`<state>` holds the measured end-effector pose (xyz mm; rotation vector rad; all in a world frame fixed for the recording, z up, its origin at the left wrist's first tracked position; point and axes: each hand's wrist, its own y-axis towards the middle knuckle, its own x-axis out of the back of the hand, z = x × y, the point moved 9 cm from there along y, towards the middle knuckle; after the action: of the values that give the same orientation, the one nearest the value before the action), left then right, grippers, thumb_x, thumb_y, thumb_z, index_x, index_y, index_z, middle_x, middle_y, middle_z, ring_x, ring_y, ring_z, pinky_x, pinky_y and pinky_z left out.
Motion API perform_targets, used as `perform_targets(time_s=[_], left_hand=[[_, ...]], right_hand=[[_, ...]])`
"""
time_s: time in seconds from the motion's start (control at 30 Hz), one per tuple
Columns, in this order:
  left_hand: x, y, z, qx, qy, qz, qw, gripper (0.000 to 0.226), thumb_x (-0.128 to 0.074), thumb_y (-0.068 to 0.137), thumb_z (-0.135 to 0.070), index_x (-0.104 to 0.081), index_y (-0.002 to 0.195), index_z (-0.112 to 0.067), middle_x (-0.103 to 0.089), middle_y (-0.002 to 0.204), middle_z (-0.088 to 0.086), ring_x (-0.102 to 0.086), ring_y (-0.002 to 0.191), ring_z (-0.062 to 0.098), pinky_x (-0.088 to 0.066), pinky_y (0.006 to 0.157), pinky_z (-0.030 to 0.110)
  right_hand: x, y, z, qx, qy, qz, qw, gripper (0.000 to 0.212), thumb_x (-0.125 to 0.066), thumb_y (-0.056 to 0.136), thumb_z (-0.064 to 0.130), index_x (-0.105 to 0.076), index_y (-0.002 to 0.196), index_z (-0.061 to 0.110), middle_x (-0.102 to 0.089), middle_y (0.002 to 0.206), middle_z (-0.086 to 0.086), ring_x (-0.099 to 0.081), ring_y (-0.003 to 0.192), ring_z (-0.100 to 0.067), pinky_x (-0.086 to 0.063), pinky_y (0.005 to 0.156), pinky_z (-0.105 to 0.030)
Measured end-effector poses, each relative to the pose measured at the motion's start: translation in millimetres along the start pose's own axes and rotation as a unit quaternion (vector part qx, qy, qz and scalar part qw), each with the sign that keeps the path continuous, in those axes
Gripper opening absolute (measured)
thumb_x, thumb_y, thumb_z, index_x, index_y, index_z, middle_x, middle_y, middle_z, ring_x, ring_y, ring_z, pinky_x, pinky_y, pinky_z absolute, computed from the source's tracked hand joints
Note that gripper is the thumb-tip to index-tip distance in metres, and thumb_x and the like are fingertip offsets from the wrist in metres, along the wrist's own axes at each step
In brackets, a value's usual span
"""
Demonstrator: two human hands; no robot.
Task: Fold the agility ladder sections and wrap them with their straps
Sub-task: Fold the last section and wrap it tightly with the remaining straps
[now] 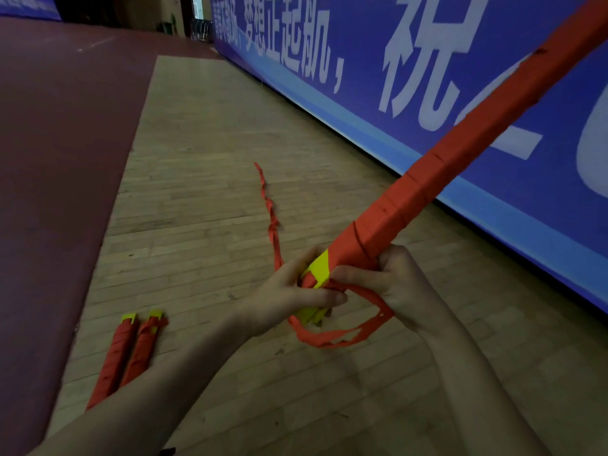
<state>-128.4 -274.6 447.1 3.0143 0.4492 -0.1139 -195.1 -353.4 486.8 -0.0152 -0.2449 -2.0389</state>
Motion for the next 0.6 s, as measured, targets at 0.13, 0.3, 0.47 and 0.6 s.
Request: perform_targets(time_s=[0.13,0.3,0.47,0.6], left_hand=[[6,0,-2,-0.079,0.182,-0.045,0.979,0.056,-0.07,0.073,-0.048,-0.053,0.12,-0.023,-0.061,0.1,0.005,-0.059,0.093,0.018,-0.05,0.085,0.05],[-2,-1,7,-0.067,0.501,-0.061,0.86,0.085,-0.02,0.079,-0.078,-0.019,0.149,-0.029,-0.043,0.143,-0.004,-0.05,0.122,0.019,-0.045,0.095,0.04],[-11,-1,12,-0.042,0.488,-0.07,0.869,0.069,-0.059,0.087,-0.052,-0.029,0.14,-0.02,-0.052,0.118,-0.001,-0.053,0.11,0.022,-0.039,0.083,0.023],[10,3,21,0.018,0.411,-0.148,0.899,0.048,-0.073,0.074,-0.04,-0.045,0.102,-0.013,-0.057,0.08,0.002,-0.06,0.083,0.031,-0.05,0.069,0.043]], right_hand=[[6,-1,-4,-0.021,0.002,-0.01,1.0,0.022,-0.077,0.061,0.017,-0.073,0.079,0.004,-0.074,0.074,-0.001,-0.067,0.069,-0.007,-0.049,0.063,-0.017],[19,0,-21,-0.064,-0.025,-0.048,0.996,0.023,-0.081,0.066,0.015,-0.074,0.085,0.005,-0.075,0.088,-0.01,-0.071,0.082,-0.017,-0.054,0.076,-0.026],[24,0,-27,-0.08,-0.058,-0.067,0.993,0.02,-0.084,0.066,0.016,-0.075,0.082,0.007,-0.075,0.085,-0.008,-0.072,0.082,-0.018,-0.056,0.079,-0.029],[12,0,-30,-0.091,-0.078,-0.046,0.992,0.021,-0.084,0.067,0.016,-0.075,0.082,0.007,-0.076,0.085,-0.007,-0.072,0.084,-0.018,-0.055,0.083,-0.033]])
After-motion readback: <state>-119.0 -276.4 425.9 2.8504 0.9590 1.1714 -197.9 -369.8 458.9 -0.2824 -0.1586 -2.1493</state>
